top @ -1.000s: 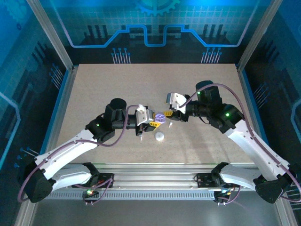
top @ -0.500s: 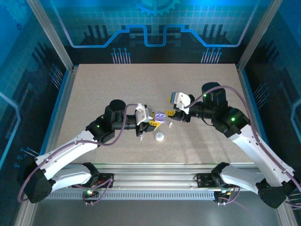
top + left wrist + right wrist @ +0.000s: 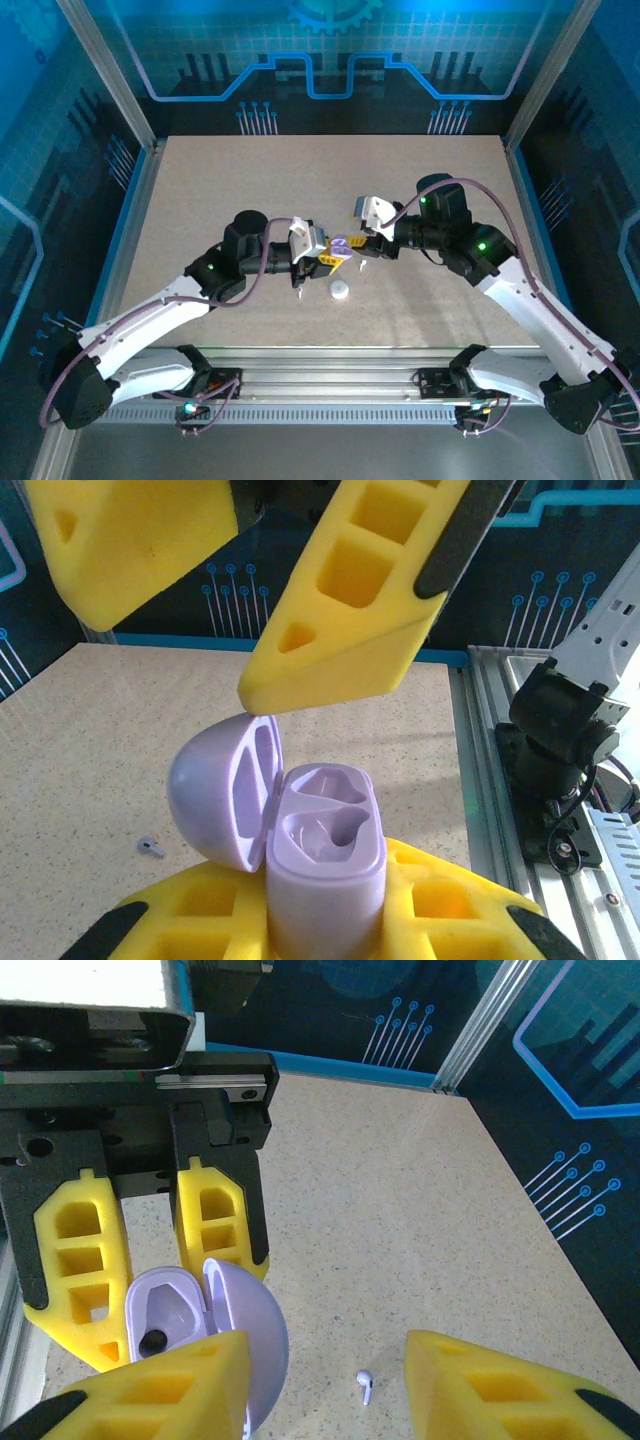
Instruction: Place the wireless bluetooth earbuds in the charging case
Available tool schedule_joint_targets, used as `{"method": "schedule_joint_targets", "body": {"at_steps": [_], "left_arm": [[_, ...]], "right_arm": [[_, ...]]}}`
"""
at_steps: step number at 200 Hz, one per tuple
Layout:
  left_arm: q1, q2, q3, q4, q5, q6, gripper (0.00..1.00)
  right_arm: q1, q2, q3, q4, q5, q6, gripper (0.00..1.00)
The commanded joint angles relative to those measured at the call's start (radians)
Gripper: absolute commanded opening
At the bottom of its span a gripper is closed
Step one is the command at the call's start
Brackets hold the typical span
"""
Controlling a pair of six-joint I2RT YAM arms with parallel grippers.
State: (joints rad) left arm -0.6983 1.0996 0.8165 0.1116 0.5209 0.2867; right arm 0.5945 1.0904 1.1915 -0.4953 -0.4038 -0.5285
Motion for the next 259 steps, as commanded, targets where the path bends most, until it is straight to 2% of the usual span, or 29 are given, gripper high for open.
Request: {"method": "schedule_joint_targets", "body": {"at_steps": [1,75,113,142,166,191,215,241,259], "left_arm": [[0.001,0.006,0.035,0.042,0.042,-0.011,0.23],[0.001,-0.02,0.024,0.048,0.058,0.005,0.23],[0.014,-0.024,-0.006,0.062,-0.023,-0.026,0.22],[0.074,-0.052,-0.061,0.145,-0.06,-0.127,0.22],[0.143,-0.079,-0.109,0.185,-0.112,-0.204,0.21],[0.23,-0.11,-0.143,0.189,-0.147,-0.277,0.2],[0.278,-0.147,-0.171,0.172,-0.22,-0.307,0.2],[0.319,-0.19,-0.204,0.143,-0.305,-0.346,0.2],[0.347,-0.224,-0.234,0.136,-0.357,-0.379,0.2]], "right_arm": [[-0.002,0.006,-0.006,0.021,-0.011,-0.008,0.45],[-0.001,0.016,-0.008,0.04,0.029,0.001,0.44],[-0.003,-0.004,-0.026,0.118,0.071,0.088,0.47],[-0.002,-0.006,-0.007,0.109,0.113,0.198,0.49],[-0.001,0.015,0.017,0.064,0.197,0.315,0.52],[-0.002,0.071,0.067,-0.029,0.267,0.397,0.53],[0.0,0.157,0.117,-0.114,0.307,0.464,0.53],[0.001,0.267,0.18,-0.178,0.302,0.487,0.52],[0.002,0.34,0.214,-0.191,0.276,0.446,0.52]]}}
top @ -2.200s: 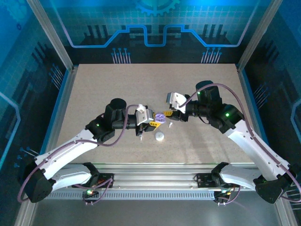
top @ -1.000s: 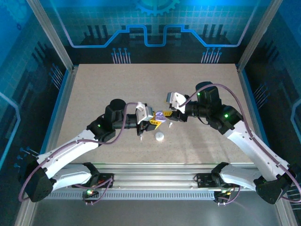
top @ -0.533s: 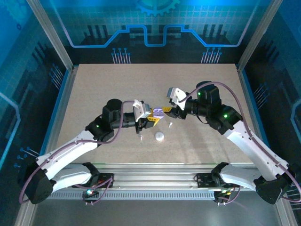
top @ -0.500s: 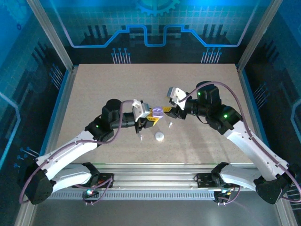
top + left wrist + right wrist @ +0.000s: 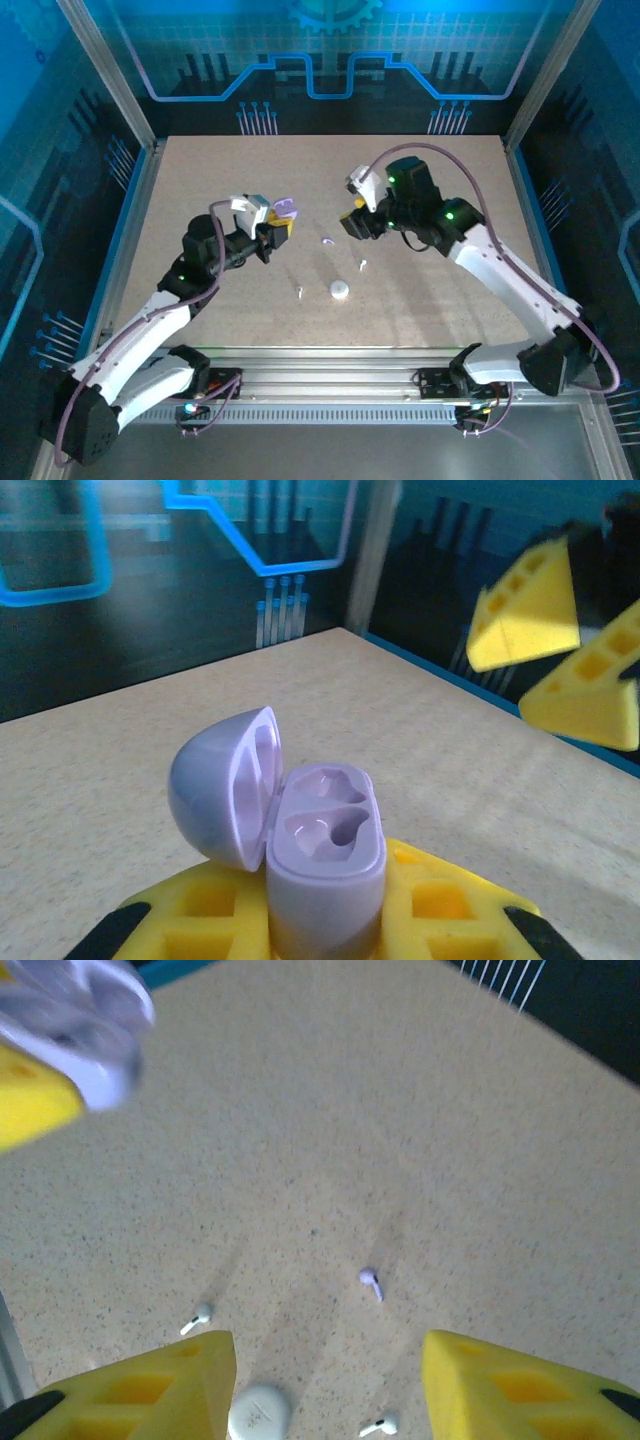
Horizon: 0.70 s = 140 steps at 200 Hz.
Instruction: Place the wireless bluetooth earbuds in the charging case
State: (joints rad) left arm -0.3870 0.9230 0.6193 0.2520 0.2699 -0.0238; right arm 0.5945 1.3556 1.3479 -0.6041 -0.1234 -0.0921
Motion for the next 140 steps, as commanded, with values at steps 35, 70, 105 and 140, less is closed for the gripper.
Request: {"method": "schedule_joint_targets", "body": {"at_steps": [35,70,105,140], "left_arm": [[0.085,-0.104,-0.08,-0.055,-0.238,-0.132,0.21],[0.101,-0.131,-0.086,-0.088,-0.272,-0.134,0.21],[0.106,-0.136,-0.071,-0.146,-0.318,-0.113,0.21],[0.108,-0.167,-0.096,-0.162,-0.389,-0.105,0.21]], "right_arm": [[0.003,0.243,0.144,-0.126,-0.028,-0.093,0.52],[0.005,0.512,0.371,-0.296,-0.035,-0.123,0.45],[0.012,0.689,0.519,-0.351,-0.038,-0.141,0.43],[0.025,0.813,0.658,-0.429,0.024,-0.203,0.43]]}}
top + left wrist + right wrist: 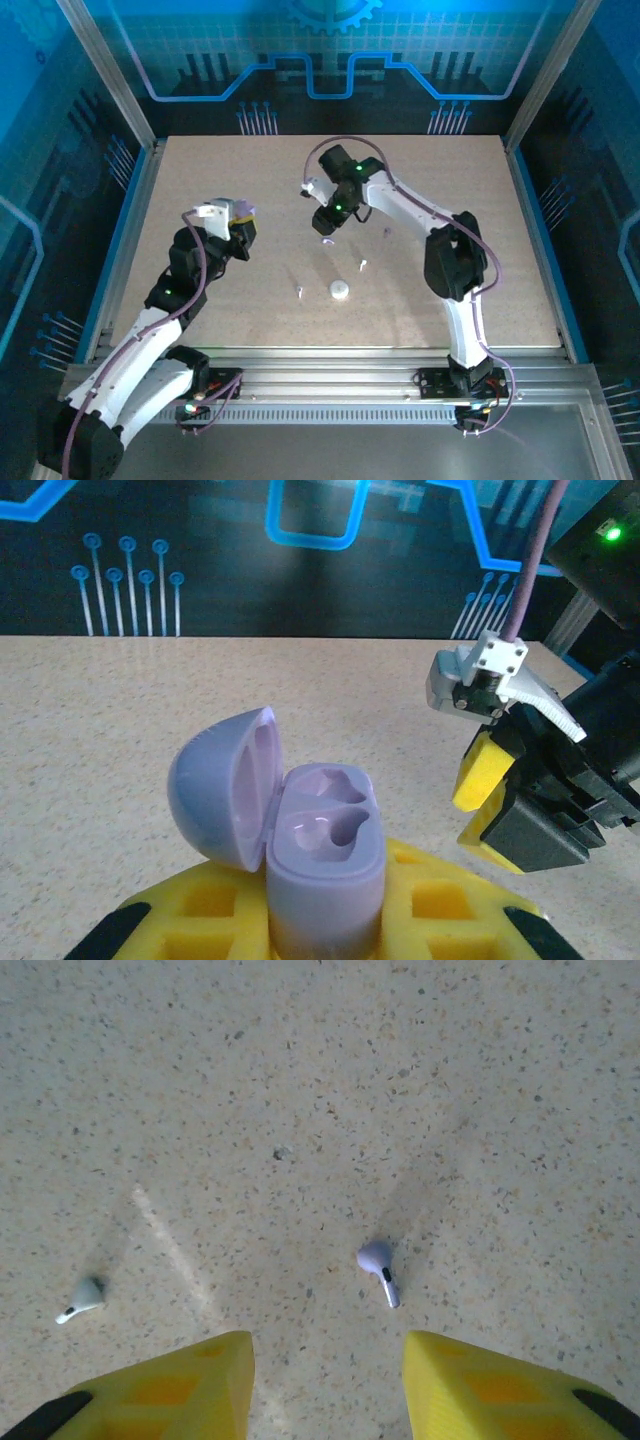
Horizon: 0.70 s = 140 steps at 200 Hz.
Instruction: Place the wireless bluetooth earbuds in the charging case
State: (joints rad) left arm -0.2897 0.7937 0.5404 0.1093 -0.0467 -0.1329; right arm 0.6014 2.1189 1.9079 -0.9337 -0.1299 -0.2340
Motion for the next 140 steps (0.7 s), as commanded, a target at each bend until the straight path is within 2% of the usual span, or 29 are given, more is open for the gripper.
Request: {"method": "schedule_joint_targets", "body": {"at_steps": [1,26,92,140], "left_arm": [[0.011,-0.039,-0.018,-0.019,-0.073,0.005,0.21],[0.011,-0.058,-0.017,-0.034,-0.108,0.026,0.21],[0.011,-0.053,0.012,-0.119,-0.046,0.056,0.2],[0.011,-0.053,0.013,-0.105,-0.034,0.045,0.2]], "right_arm": [[0.02,0.052,0.1,-0.101,0.032,-0.063,0.43],[0.027,0.104,0.151,-0.138,0.051,-0.092,0.44],[0.05,0.14,0.171,-0.223,0.093,-0.094,0.44],[0.057,0.171,0.184,-0.236,0.125,-0.128,0.44]]}}
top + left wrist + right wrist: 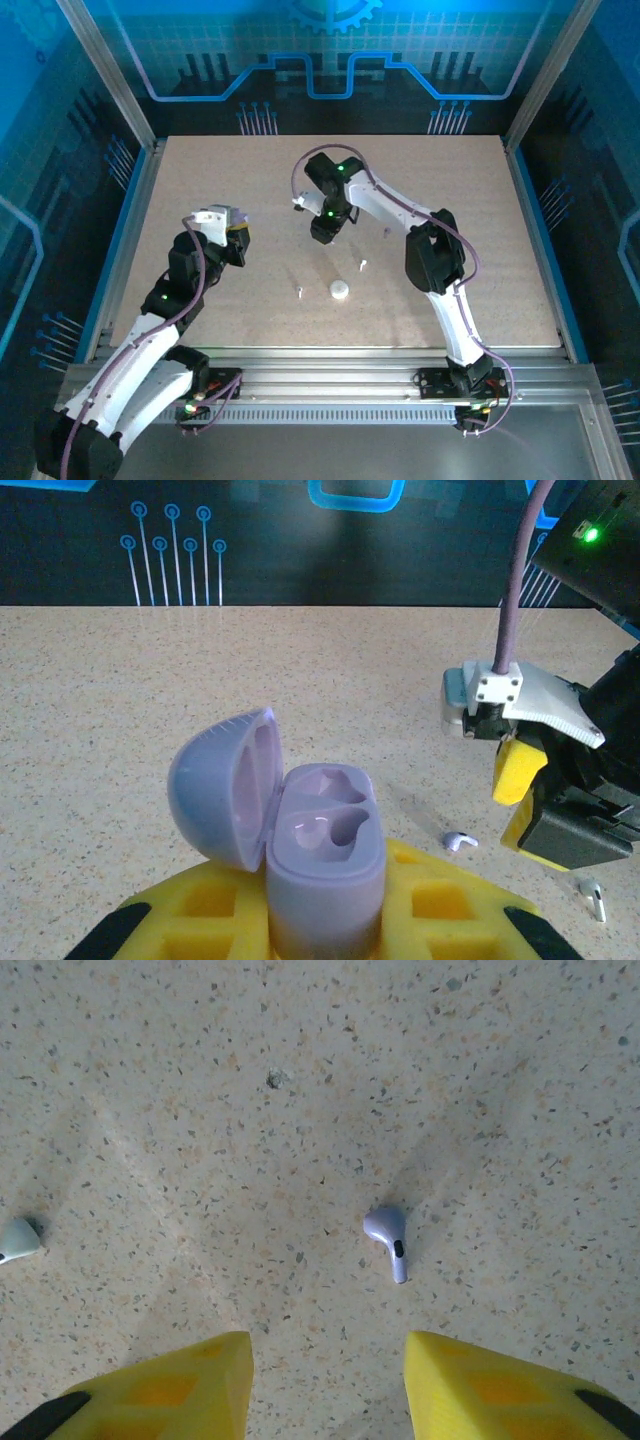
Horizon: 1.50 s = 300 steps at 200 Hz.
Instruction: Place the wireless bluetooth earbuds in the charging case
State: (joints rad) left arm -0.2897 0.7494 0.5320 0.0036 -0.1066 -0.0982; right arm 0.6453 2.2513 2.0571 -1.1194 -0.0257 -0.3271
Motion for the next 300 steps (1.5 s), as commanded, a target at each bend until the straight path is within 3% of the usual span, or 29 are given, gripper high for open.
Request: {"method": "schedule_joint_targets", "body": {"at_steps": [1,128,300], "left_arm": [[0.011,-0.009,0.022,0.002,0.026,0.01,0.2],[0.011,-0.037,0.029,-0.032,0.017,0.032,0.21],[0.011,-0.006,0.05,-0.011,0.029,0.034,0.2]], "right_arm": [[0.013,0.039,0.037,-0.052,0.02,-0.035,0.44],[0.022,0.188,0.148,-0.078,0.105,-0.033,0.46],[0.022,0.27,0.206,-0.1,0.105,-0.052,0.44]]}}
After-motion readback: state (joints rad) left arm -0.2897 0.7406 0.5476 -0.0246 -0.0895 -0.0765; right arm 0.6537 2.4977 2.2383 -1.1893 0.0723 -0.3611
